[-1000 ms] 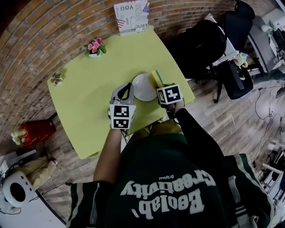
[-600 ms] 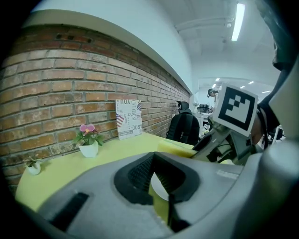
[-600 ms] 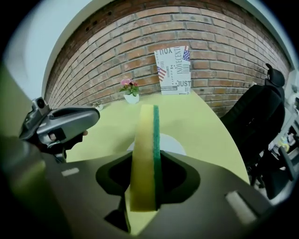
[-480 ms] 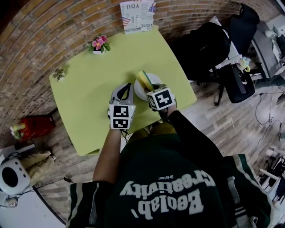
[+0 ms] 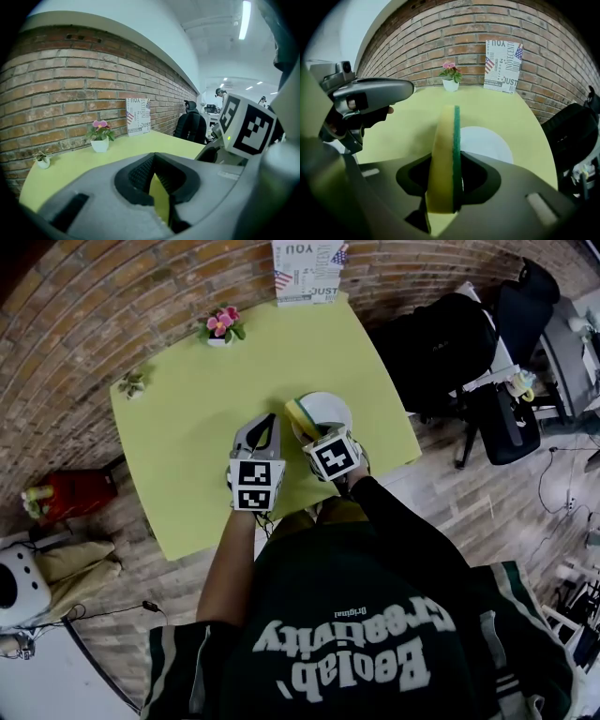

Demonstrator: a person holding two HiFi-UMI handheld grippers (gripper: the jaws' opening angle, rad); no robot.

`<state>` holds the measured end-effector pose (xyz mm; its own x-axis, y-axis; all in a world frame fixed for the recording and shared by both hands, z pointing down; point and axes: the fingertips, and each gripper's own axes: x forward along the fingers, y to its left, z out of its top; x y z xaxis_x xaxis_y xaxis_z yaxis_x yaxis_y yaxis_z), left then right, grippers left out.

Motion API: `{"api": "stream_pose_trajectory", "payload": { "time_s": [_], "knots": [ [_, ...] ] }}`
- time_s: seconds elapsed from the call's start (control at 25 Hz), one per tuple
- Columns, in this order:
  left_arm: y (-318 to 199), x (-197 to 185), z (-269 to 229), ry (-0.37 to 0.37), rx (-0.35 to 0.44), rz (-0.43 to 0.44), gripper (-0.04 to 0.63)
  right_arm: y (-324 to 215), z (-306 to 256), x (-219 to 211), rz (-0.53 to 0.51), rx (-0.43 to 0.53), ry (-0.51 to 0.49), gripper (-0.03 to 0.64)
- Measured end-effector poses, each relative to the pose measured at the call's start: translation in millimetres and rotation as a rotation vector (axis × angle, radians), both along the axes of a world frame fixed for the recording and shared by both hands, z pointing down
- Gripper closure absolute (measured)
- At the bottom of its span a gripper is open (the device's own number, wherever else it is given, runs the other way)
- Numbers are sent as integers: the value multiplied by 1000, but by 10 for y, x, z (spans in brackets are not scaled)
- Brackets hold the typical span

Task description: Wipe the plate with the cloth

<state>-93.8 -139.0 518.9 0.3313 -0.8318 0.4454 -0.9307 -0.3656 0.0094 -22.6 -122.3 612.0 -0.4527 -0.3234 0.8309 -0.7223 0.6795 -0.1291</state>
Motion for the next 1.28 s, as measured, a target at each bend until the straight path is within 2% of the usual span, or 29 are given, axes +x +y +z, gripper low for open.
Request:
{"api": "stream_pose_trajectory", "payload": {
  "time_s": [0.64,0.76,0.88,1.04,1.28],
  "knots": [
    [-142,152,2,15,8,35,589,-382,29,940,253,-8,73,462],
    [-160,221,-9,15,10,51,589,-388,51,1013,269,-13,76,463],
    [-186,216,-46,11,17,55,589,-379,10,981,241,9,64,466],
    [-268,48,-168,-15,49,27,589,-507,-317,856,154,156,10,471],
    [-387,-180,-610,-37,133,-17,589,-816,-1339,643,148,448,-170,474]
  ]
}}
